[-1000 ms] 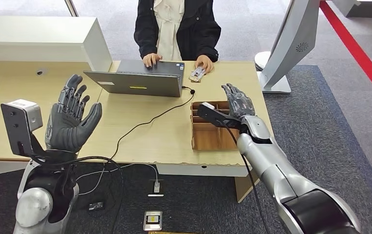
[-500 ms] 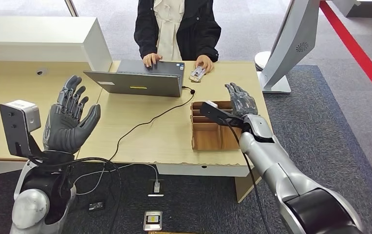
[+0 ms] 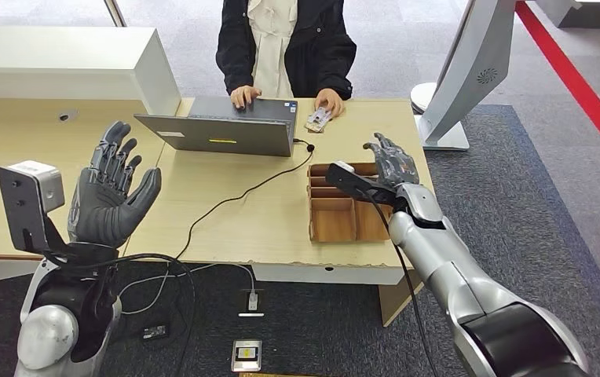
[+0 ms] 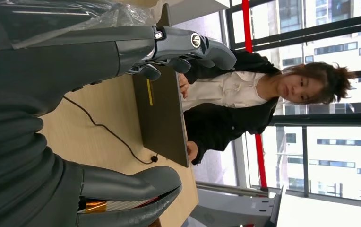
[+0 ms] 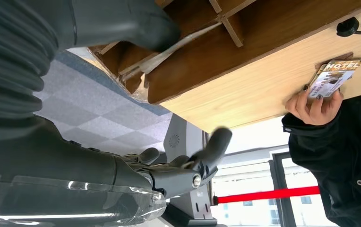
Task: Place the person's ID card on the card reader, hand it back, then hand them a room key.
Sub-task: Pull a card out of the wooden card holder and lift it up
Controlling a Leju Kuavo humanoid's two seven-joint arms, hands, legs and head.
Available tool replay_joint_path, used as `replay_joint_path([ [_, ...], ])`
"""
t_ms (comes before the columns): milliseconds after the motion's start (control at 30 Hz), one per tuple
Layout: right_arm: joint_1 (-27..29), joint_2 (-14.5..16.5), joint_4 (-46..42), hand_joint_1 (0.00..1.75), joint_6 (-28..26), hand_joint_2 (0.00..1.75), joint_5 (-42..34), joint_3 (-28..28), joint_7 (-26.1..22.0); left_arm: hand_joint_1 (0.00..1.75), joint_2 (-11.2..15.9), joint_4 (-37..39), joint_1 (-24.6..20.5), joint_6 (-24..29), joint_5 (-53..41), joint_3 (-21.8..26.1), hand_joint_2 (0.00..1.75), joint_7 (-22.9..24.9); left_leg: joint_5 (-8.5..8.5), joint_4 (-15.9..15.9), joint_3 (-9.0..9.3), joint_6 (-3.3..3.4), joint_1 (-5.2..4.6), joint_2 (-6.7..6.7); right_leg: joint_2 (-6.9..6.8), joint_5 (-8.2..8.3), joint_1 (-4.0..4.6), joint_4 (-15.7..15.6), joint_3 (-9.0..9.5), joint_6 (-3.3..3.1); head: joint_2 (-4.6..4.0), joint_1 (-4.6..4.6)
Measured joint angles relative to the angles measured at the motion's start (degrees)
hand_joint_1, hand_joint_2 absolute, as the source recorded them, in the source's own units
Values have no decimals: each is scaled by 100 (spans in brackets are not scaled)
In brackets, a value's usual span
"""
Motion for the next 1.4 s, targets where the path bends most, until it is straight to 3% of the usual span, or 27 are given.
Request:
replay_joint_path([
  [300,-8,-4,-2,175,56,175,-14,-5,-25,0,0,-2,-8,0,-2,0,175,1,0,0,0,0,-1,0,0,0,0,0,0,0,0,0],
  [533,-21,-38,-2,165,51,175,-17,-70,-32,0,0,-1,-18,-54,1,2,175,2,0,0,0,0,0,0,0,0,0,0,0,0,0,0],
  [1000,-88,-86,-74,175,-250,175,-91,-133,-212,0,-7,19,-63,-162,-14,3,175,-146,0,0,0,0,-1,0,0,0,0,0,-2,0,0,0],
  [1233,-717,-173,-95,175,-877,175,-307,-308,-562,0,-80,182,-180,-144,-35,-8,175,-448,1,2,-1,0,-5,2,1,1,-1,0,-8,0,0,1],
  [1400,-1359,-268,-6,175,-1021,175,-333,-412,-666,0,-190,443,-372,-80,-34,-32,175,-629,1,3,-1,0,-5,3,1,2,-1,0,-7,0,0,1],
])
